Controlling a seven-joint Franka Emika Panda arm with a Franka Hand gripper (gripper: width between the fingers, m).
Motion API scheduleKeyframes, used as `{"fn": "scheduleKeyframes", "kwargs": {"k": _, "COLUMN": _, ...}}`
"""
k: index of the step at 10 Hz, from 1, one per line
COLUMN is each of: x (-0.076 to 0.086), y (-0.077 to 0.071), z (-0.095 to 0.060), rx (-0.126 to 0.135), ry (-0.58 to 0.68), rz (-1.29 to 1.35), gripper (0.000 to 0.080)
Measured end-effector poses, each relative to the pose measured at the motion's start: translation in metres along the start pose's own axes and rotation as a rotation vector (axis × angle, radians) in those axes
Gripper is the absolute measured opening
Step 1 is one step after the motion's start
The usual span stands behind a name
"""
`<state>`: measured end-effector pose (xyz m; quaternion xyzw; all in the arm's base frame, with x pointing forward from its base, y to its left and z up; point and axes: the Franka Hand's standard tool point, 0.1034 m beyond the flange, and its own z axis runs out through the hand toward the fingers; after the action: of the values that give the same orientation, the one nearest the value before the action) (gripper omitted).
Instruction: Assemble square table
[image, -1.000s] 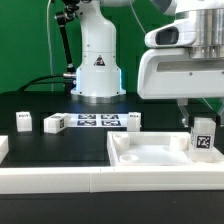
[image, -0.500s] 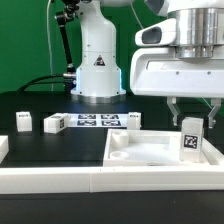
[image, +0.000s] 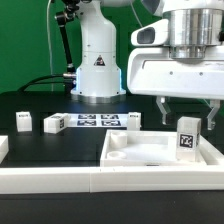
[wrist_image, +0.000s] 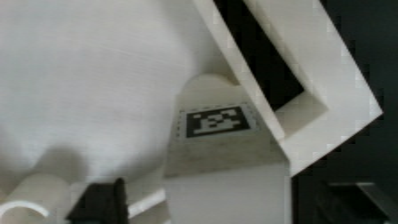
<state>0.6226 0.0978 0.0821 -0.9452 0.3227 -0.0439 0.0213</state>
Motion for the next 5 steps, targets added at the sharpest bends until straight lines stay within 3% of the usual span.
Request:
{"fn": "scheduleKeyframes", "kwargs": {"k": 1, "x": -0.002, "y": -0.002, "z": -0.001, "rx": -0.002, "ry": -0.001, "rz": -0.041, "gripper": 0.062}}
{"fn": "scheduleKeyframes", "kwargs": {"k": 2, "x": -0.007, "y": -0.005, "z": -0.006, "rx": -0.01, "ry": -0.004, "rz": -0.108, "gripper": 0.0641}}
{"fn": "scheduleKeyframes", "kwargs": {"k": 5, "x": -0.013, "y": -0.002, "z": -0.034, "rx": 0.012, "ry": -0.003, "rz": -0.24, "gripper": 0.0649}}
